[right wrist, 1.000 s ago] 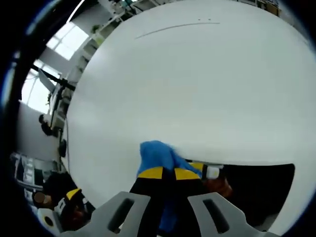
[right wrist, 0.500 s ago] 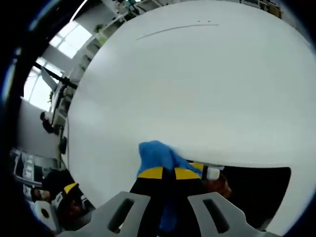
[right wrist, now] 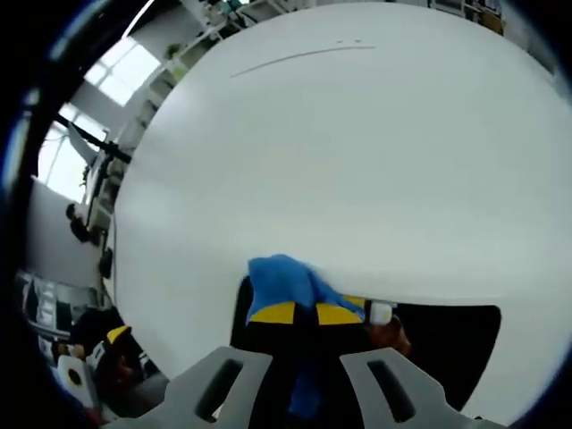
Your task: Wipe the mirror surface with the cleaning cloth until all visible marks leave the cleaned area.
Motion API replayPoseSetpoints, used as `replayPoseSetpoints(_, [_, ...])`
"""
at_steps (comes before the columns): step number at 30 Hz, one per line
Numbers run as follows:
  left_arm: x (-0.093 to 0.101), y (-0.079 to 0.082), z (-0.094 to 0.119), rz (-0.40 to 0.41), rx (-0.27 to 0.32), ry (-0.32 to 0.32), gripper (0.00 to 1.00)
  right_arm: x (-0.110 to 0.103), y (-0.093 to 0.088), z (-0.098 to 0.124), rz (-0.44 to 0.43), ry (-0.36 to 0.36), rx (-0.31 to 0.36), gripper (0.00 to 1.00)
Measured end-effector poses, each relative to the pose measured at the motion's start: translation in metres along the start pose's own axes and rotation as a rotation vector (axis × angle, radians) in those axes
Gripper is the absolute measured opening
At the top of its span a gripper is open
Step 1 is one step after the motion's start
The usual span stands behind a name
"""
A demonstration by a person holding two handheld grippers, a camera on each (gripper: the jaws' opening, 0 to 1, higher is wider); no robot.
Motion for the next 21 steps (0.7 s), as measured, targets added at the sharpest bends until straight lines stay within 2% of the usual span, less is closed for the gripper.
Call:
replayPoseSetpoints(9, [0.0000,-0.0019,-0.0003,0.002,-0.016,0.002,0.99,-0.0010,0.0001,-0.0018,0.035,-0.022,0.021,0.01])
replayPoseSetpoints(13, [0.0003,-0.0024,-0.0004,-0.005,-0.020,0.001,0.99,-0.0017,-0.0016,-0.0011,0.008,-0.021,0.024,0.01])
replayPoseSetpoints(16, [0.0004,-0.0026,-0.0004,-0.006,-0.021,0.001,0.99,-0.0037,-0.0045,-0.0003,0.044,-0.048,0.048,0.01])
replayPoseSetpoints(21, [0.0011,-0.0018,0.0004,-0.008,-0.020,0.002,0.99,-0.0027,-0.0080,-0.0027,0.023,-0.034,0.048,0.01])
Point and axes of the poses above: the point that each gripper's makers call its tool centre point, and the gripper's own axes: z roughly backward along the fingers, x roughly to its right, y roughly out of its top, the point moved 2 cm from there along z, roughly backward along the fingers, and after that the axes turned 14 degrees about -x, right-handed, at the moved point
